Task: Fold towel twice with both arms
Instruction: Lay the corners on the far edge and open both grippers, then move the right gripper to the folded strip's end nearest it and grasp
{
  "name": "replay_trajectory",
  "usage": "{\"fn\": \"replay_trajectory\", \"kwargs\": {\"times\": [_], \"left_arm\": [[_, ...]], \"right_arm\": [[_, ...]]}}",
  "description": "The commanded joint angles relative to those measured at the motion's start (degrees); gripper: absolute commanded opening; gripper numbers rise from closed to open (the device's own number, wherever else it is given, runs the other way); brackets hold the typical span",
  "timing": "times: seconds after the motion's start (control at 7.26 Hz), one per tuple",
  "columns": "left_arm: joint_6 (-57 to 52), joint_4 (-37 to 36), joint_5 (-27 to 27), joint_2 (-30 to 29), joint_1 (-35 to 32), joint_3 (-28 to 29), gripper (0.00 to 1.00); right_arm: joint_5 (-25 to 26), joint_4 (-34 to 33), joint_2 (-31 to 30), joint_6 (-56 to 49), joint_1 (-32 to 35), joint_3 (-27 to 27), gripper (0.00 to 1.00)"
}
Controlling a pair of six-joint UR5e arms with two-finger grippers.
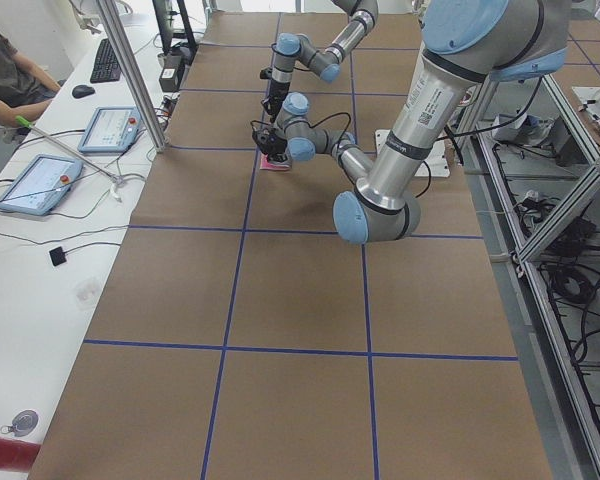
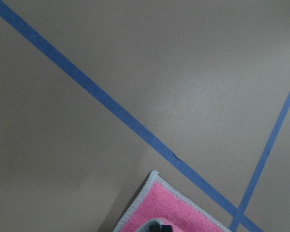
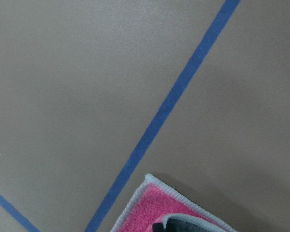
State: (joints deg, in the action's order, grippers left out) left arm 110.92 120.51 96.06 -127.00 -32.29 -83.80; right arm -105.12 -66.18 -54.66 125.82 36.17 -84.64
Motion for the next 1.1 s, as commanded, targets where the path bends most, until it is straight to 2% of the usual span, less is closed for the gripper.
{"fn": "replay_trajectory", "kwargs": {"times": [0.0, 0.28, 0.55, 0.83, 0.96], "left_arm": [[0.0, 0.1, -0.1, -0.8, -0.1, 1.3, 1.00], [0.0, 0.1, 0.6, -1.2, -1.2, 1.3, 1.00], [-0.2, 0.2, 8.5, -1.2, -3.7, 0.5, 1.00], [-0.2, -0.4, 10.1, -0.9, -4.5, -2.1, 1.00], [-0.2, -0.5, 10.0, -0.9, -4.5, -2.1, 1.00]], "right_arm": [[0.0, 0.0, 0.6, -0.1, 0.0, 0.1, 1.00], [0.0, 0.0, 0.8, 0.0, 0.4, 0.1, 1.00], [0.0, 0.2, 0.3, 0.0, 0.4, -0.6, 1.00], [0.5, 5.4, -2.4, 0.8, -0.9, -0.9, 1.00], [0.5, 5.4, -5.3, 1.2, -2.2, -3.3, 0.98]]}}
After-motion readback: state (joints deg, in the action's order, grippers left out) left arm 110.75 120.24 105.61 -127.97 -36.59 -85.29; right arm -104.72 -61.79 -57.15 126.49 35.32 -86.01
